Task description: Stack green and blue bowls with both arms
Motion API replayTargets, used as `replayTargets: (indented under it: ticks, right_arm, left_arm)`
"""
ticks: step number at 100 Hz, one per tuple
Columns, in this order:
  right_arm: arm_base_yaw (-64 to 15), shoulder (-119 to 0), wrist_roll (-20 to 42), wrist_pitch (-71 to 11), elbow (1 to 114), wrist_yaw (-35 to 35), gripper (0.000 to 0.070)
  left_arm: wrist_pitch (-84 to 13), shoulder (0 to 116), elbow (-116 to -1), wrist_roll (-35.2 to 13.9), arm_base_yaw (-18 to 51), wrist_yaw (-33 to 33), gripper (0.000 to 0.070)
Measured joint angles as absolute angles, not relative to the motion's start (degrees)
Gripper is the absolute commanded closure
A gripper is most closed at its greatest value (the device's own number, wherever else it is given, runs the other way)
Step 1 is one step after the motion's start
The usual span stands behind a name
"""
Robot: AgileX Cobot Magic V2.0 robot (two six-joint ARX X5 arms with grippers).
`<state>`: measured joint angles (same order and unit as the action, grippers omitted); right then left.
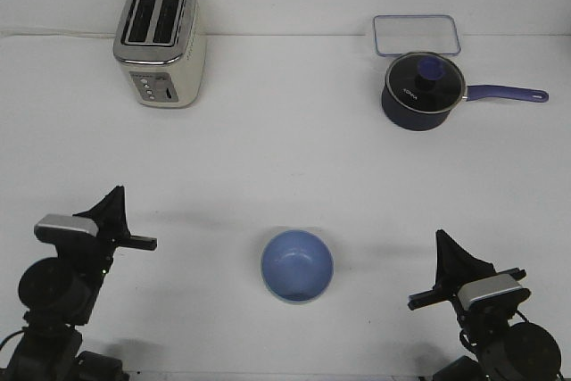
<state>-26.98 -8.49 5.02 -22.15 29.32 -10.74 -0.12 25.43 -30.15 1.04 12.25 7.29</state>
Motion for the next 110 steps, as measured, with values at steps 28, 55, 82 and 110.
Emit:
replayTargets:
  ticks: [28,55,82,110]
  right_arm:
    - [-26.98,-8.49,6.31,-22.39,29.17,-10.76,0.069]
    - [-26.98,-8.49,6.66,-22.39,29.15,-10.76,0.069]
    - [-26.98,-8.49,6.9,-22.39,29.15,-10.76,0.069]
    - [-26.98,-8.49,6.9,-22.39,29.15,-10.76,0.069]
  left_arm:
    - [-0.36,20.78,-26.98,1.02,11.49,7.31,0.0685]
    - [-0.23,19.97,-26.98,1.02,11.49,7.31,0.0685]
    - [-0.23,19.97,-26.98,1.02,11.49,7.31,0.0685]
    - [0.01,17.28,-26.17,0.73,8.27,6.13,0.0686]
